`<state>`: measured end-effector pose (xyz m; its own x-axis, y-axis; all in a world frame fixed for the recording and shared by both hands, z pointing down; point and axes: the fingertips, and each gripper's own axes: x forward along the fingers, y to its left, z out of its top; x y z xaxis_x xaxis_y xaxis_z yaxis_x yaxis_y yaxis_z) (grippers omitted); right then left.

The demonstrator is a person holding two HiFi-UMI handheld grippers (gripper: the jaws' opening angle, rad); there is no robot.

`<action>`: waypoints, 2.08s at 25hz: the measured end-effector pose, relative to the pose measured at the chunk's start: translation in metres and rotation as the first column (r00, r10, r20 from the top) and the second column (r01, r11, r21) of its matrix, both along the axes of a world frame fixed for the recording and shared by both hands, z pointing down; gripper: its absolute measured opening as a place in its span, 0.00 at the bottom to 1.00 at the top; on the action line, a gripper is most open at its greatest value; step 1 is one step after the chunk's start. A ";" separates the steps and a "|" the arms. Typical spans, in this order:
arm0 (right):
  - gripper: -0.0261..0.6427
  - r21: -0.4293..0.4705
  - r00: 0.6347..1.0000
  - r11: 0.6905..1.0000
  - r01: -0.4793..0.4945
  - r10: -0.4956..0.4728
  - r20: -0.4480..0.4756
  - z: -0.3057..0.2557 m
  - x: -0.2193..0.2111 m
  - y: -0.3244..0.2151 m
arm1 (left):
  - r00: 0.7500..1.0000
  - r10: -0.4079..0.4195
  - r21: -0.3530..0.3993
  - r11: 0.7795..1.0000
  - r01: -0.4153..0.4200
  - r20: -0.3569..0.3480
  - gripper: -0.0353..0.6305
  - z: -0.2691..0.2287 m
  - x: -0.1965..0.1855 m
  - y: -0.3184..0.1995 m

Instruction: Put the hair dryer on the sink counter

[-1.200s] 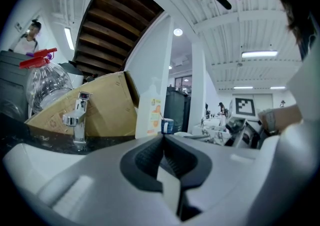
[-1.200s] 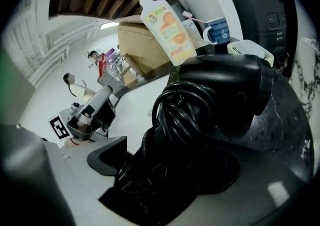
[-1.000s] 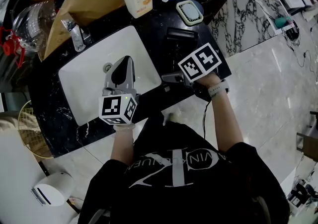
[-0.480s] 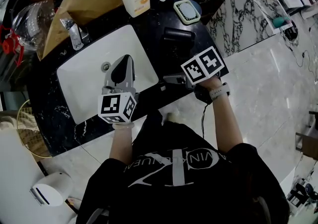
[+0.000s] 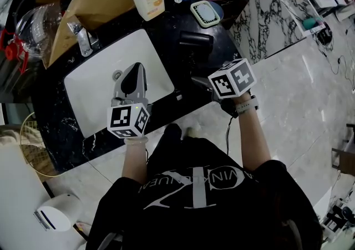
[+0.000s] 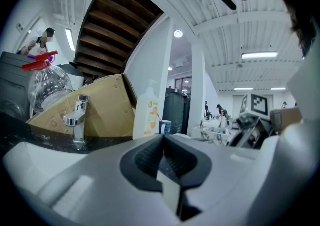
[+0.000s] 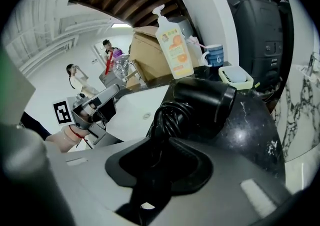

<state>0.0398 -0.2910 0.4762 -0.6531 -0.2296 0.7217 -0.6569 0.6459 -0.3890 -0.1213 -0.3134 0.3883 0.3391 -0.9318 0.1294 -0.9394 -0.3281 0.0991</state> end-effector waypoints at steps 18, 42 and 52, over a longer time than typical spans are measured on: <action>0.04 0.408 0.956 0.874 -0.264 0.181 0.232 -0.076 0.021 -0.038 | 1.000 -0.023 0.024 0.999 0.023 0.014 0.05 -0.015 -0.011 0.002; 0.04 0.574 0.903 0.710 -0.408 0.222 0.367 -0.124 0.032 -0.060 | 0.998 -0.067 0.126 0.990 0.065 0.013 0.05 -0.059 -0.030 -0.010; 0.04 0.599 0.897 0.680 -0.422 0.219 0.384 -0.134 0.039 -0.063 | 0.996 -0.083 0.155 0.985 0.080 0.014 0.05 -0.070 -0.031 -0.014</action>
